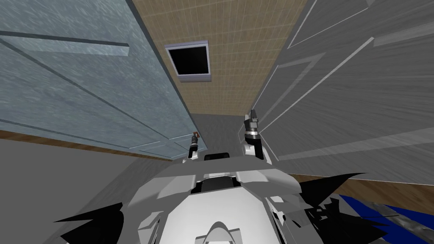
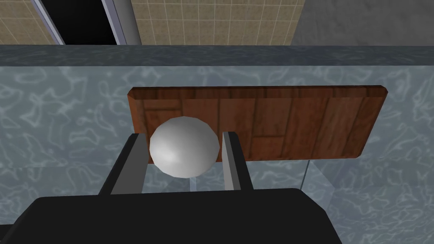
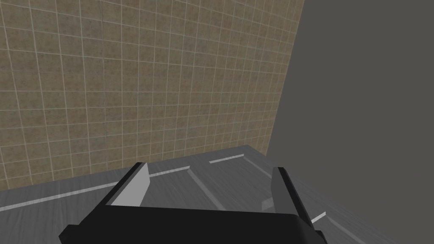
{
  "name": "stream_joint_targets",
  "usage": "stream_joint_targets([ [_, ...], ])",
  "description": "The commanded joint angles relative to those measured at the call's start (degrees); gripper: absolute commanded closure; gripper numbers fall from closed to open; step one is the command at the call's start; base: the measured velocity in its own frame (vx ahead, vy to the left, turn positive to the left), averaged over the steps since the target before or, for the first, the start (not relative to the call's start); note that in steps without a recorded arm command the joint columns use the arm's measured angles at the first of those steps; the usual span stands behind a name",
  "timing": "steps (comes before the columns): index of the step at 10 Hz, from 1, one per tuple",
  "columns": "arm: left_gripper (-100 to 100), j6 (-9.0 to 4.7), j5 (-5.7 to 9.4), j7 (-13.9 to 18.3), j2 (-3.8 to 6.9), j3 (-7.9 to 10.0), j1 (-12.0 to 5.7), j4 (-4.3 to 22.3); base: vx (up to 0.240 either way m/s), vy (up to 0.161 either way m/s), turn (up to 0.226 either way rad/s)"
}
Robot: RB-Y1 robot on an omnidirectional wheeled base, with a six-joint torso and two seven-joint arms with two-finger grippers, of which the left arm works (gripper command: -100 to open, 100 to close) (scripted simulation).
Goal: Push the door open
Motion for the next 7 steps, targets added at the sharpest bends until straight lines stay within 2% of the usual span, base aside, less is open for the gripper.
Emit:
stream_joint_targets([
  [1, 100, 0.07, 1.10, -0.86, 0.30, 1.25, 0.42, -0.54, 0.083, 0.004, -0.075],
  [4, 100, 0.12, 1.90, -1.49, 0.46, 2.15, 0.72, -0.94, 0.150, -0.010, -0.028],
  [6, 100, 0.25, 3.88, -3.04, 0.75, 4.40, 1.47, -1.91, 0.192, 0.012, -0.087],
  [7, 100, 0.25, 3.88, -3.04, 0.75, 4.40, 1.47, -1.91, 0.139, 0.003, -0.014],
])
